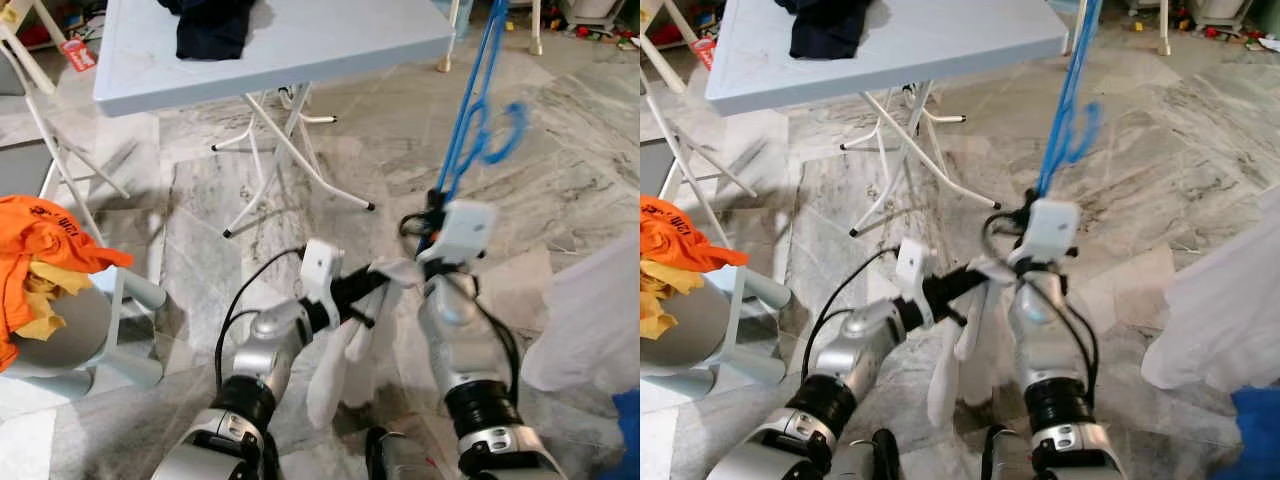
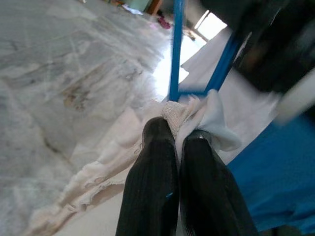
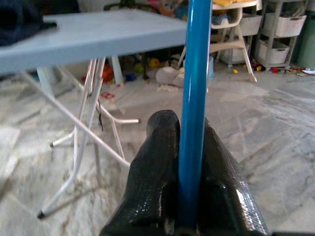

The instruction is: Hang hanger

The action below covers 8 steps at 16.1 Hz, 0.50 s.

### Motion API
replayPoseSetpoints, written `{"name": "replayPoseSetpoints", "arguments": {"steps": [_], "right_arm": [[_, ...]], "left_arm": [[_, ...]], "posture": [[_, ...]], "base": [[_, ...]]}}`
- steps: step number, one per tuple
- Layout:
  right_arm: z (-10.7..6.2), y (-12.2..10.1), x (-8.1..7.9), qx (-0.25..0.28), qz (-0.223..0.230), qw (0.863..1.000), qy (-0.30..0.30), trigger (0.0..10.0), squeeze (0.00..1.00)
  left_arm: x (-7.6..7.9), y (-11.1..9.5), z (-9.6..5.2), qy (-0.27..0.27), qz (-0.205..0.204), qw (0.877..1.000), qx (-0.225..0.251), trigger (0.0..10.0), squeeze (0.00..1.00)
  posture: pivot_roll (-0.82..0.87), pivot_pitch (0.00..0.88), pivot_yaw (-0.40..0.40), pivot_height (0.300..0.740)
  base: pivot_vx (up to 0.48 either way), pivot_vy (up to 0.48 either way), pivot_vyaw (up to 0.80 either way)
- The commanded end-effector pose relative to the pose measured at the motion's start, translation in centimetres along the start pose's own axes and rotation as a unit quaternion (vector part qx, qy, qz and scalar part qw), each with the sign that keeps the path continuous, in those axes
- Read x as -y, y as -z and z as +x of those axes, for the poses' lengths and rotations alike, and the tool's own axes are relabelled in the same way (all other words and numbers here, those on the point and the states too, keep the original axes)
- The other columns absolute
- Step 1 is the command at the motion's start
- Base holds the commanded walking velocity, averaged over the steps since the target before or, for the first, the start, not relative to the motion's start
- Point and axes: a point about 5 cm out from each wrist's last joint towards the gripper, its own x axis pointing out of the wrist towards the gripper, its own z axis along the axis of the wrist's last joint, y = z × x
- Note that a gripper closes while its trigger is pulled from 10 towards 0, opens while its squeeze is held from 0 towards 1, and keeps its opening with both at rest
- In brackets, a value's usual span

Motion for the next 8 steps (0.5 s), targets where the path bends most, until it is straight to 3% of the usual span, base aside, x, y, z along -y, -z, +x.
{"name": "replayPoseSetpoints", "arguments": {"steps": [1,6,7,8], "right_arm": [[-0.7,1.2,0.1,-0.016,-0.014,1.0,0.002,10.0,0.0],[-2.5,5.2,0.1,-0.078,-0.096,0.992,-0.019,10.0,0.0],[-3.2,6.3,0.5,-0.102,-0.109,0.988,-0.039,10.0,0.0],[-3.9,7.2,1.6,-0.121,-0.12,0.985,-0.028,10.0,0.0]], "left_arm": [[4.1,-2.3,3.5,0.07,-0.024,0.996,0.054,0.0,0.0],[6.9,-4.9,3.9,0.162,-0.062,0.983,0.058,0.0,0.0],[6.6,-5.2,3.5,0.158,-0.048,0.984,0.062,0.0,0.0],[4.9,-5.1,2.8,0.121,-0.028,0.991,0.059,0.0,0.0]], "posture": [[-0.12,0.215,0.052,0.74],[-0.11,0.212,0.059,0.74],[-0.11,0.211,0.057,0.74],[-0.11,0.211,0.055,0.74]], "base": [[0.0,0.0,0.0],[0.0,0.0,0.0],[0.0,0.0,0.0],[0.0,0.0,0.0]]}}
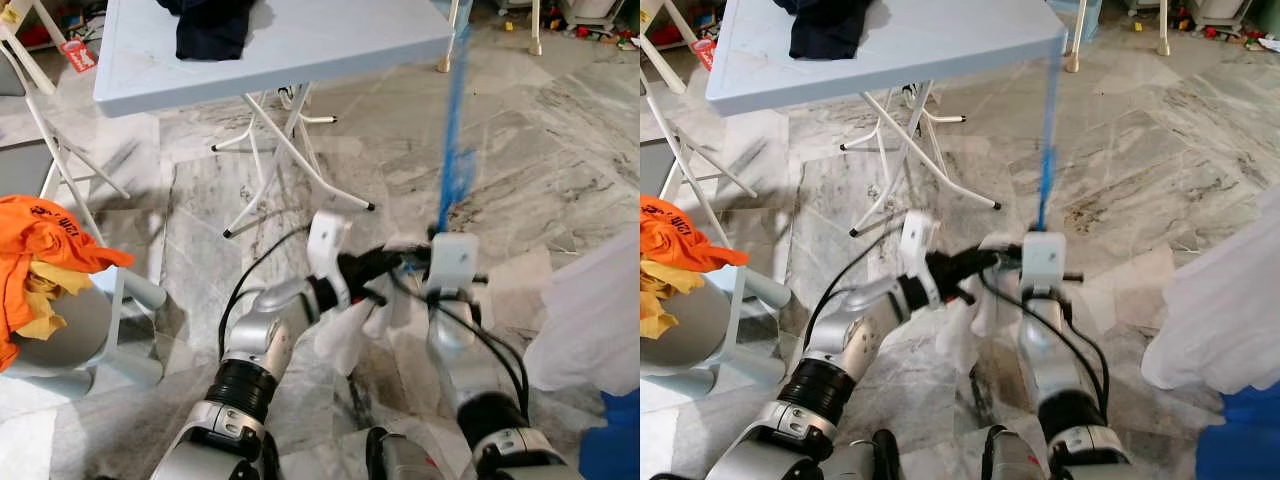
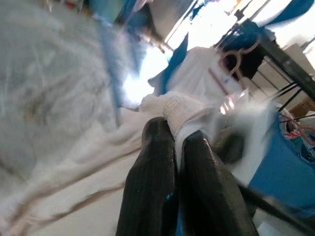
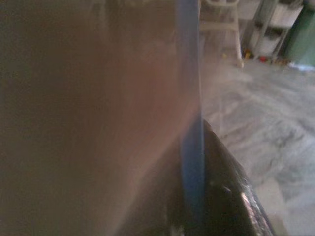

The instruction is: Hang hanger

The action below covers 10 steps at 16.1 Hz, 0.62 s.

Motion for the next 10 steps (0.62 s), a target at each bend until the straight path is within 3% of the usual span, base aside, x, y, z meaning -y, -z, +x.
{"name": "replayPoseSetpoints", "arguments": {"steps": [1,2,4,7,8,10], "right_arm": [[-1.4,2.5,-0.2,-0.049,-0.02,0.998,-0.016,10.0,0.0],[-1.5,2.6,0.0,-0.05,-0.022,0.998,-0.013,10.0,0.0],[-2.3,4.0,3.0,-0.066,-0.053,0.996,0.041,10.0,0.0],[-3.1,5.1,5.2,-0.088,-0.061,0.992,0.071,10.0,0.0],[-4.1,6.3,6.5,-0.116,-0.046,0.989,0.083,10.0,0.0],[-5.0,7.2,7.0,-0.138,-0.028,0.986,0.083,10.0,0.0]], "left_arm": [[1.8,-1.1,1.7,0.033,0.006,0.999,0.031,0.0,0.0],[1.5,-1.1,1.5,0.024,0.006,0.999,0.029,0.0,0.0],[-2.1,0.1,-1.4,-0.086,0.06,0.995,-0.008,0.0,0.0],[-4.3,2.4,-4.1,-0.173,0.101,0.978,-0.057,0.0,0.0],[-5.7,4.5,-6.2,-0.234,0.104,0.963,-0.088,0.0,0.0],[-6.3,5.5,-7.4,-0.265,0.115,0.952,-0.104,0.0,0.0]], "posture": [[-0.11,0.21,0.054,0.74],[-0.11,0.21,0.054,0.74],[-0.11,0.21,0.051,0.74],[-0.12,0.21,0.048,0.74],[-0.12,0.21,0.048,0.74],[-0.12,0.208,0.044,0.74]], "base": [[0.0,0.0,0.0],[0.0,0.0,0.0],[0.0,0.0,0.0],[0.0,0.0,0.0],[0.0,0.0,0.0],[0.0,0.0,0.0]]}}
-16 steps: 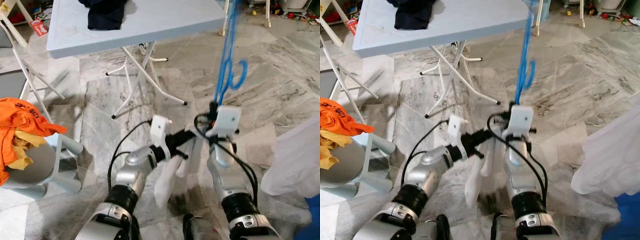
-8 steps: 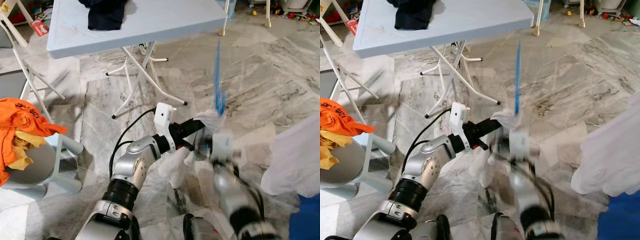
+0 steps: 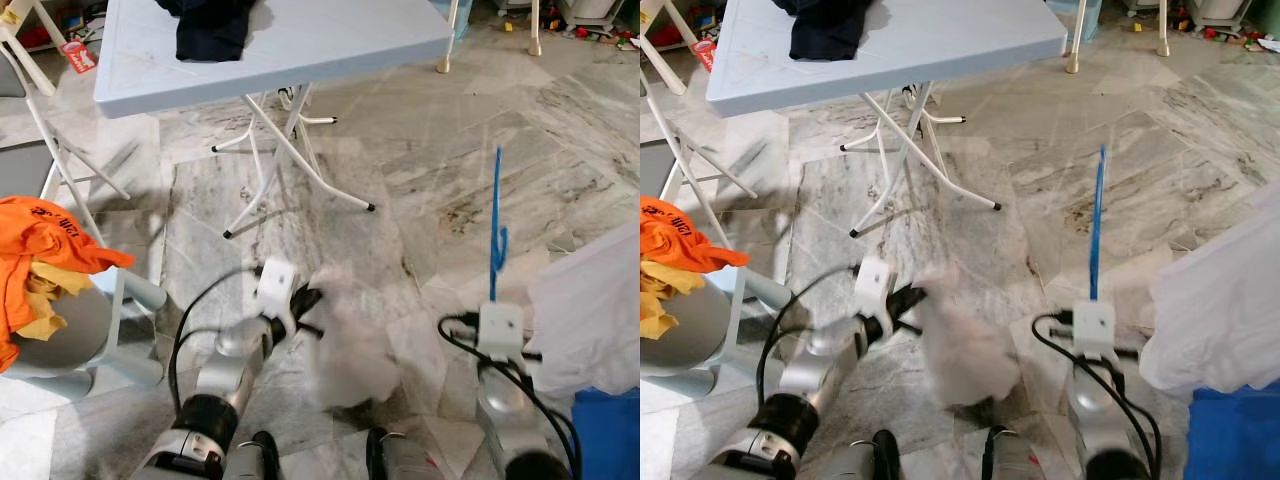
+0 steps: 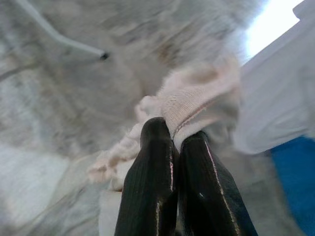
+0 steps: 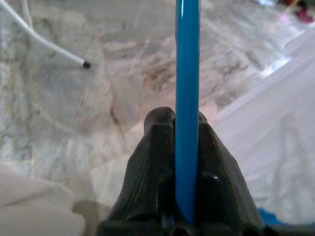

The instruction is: Hang hanger

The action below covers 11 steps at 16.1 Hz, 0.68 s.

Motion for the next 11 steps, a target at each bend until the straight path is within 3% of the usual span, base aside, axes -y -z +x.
{"name": "replayPoseSetpoints", "arguments": {"steps": [1,6,8,9,11], "right_arm": [[-0.8,1.1,0.1,-0.024,0.014,1.0,-0.012,10.0,0.0],[-2.7,1.0,-0.8,-0.014,0.074,0.995,-0.073,10.0,0.0],[-4.5,0.4,-1.2,-0.004,0.09,0.989,-0.113,10.0,0.0],[-4.6,0.3,-1.1,-0.002,0.094,0.989,-0.114,10.0,0.0],[-5.4,-0.6,-0.9,0.004,0.111,0.987,-0.119,10.0,0.0]], "left_arm": [[-0.6,0.1,-0.4,-0.023,0.014,1.0,0.015,0.0,0.0],[-3.3,1.5,-2.7,-0.12,0.072,0.99,0.025,0.0,0.0],[-4.4,2.7,-4.7,-0.167,0.09,0.981,0.038,0.0,0.0],[-4.5,2.8,-4.9,-0.172,0.092,0.98,0.04,0.0,0.0],[-4.9,2.3,-6.0,-0.194,0.107,0.972,0.076,3.5,0.0]], "posture": [[-0.12,0.208,0.044,0.74],[-0.14,0.205,0.05,0.74],[-0.13,0.207,0.057,0.74],[-0.13,0.207,0.057,0.74],[-0.13,0.206,0.059,0.74]], "base": [[0.0,0.0,0.0],[0.0,0.0,0.0],[0.0,0.0,0.0],[0.0,0.0,0.0],[0.0,0.0,0.0]]}}
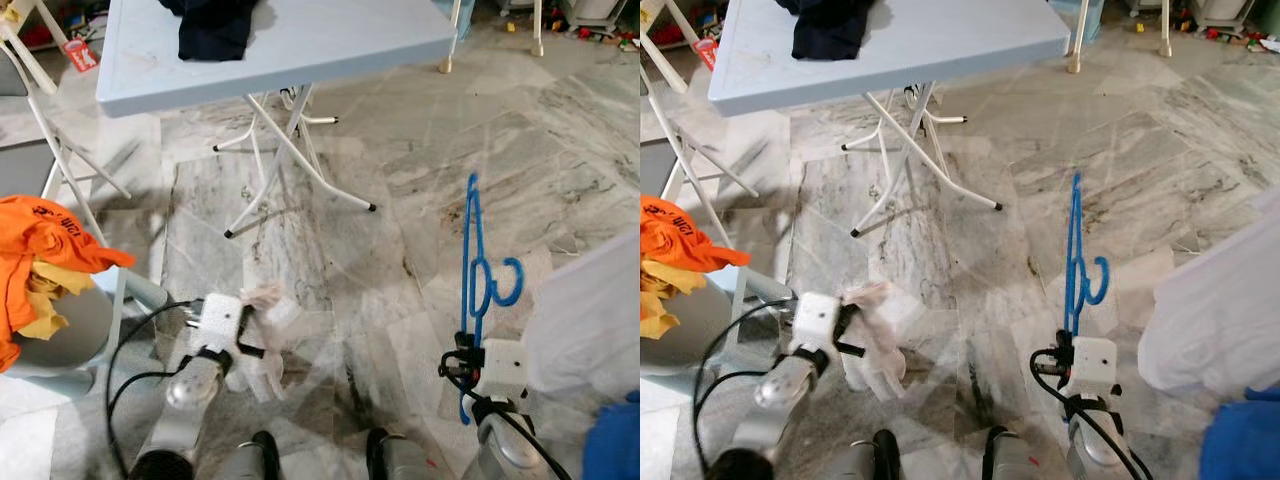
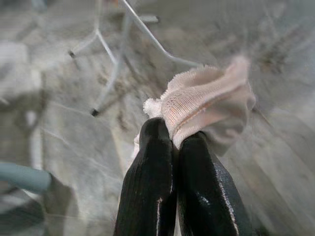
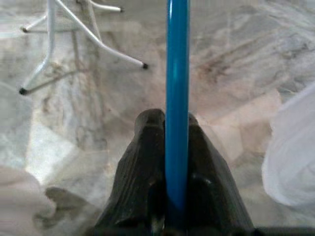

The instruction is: Hang hanger

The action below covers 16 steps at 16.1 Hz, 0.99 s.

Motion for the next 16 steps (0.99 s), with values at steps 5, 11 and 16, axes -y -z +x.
{"name": "replayPoseSetpoints", "arguments": {"steps": [5,11,16], "right_arm": [[-0.8,-2.8,-1.8,0.036,-0.026,0.997,-0.056,10.0,0.0],[-1.9,-5.5,-2.9,0.057,0.024,0.993,-0.104,10.0,0.0],[-1.6,-6.3,-3.2,0.062,0.016,0.992,-0.106,10.0,0.0]], "left_arm": [[-0.5,-5.6,0.6,-0.014,0.013,0.995,0.101,10.0,0.0],[-1.8,-4.2,-0.6,-0.052,0.03,0.996,0.066,10.0,0.0],[-2.0,-4.7,-0.7,-0.061,0.033,0.995,0.071,10.0,0.0]], "posture": [[-0.12,0.205,0.076,0.74],[-0.12,0.201,0.082,0.74],[-0.11,0.198,0.083,0.74]], "base": [[0.0,0.0,0.0],[0.0,0.0,0.0],[0.0,0.0,0.64]]}}
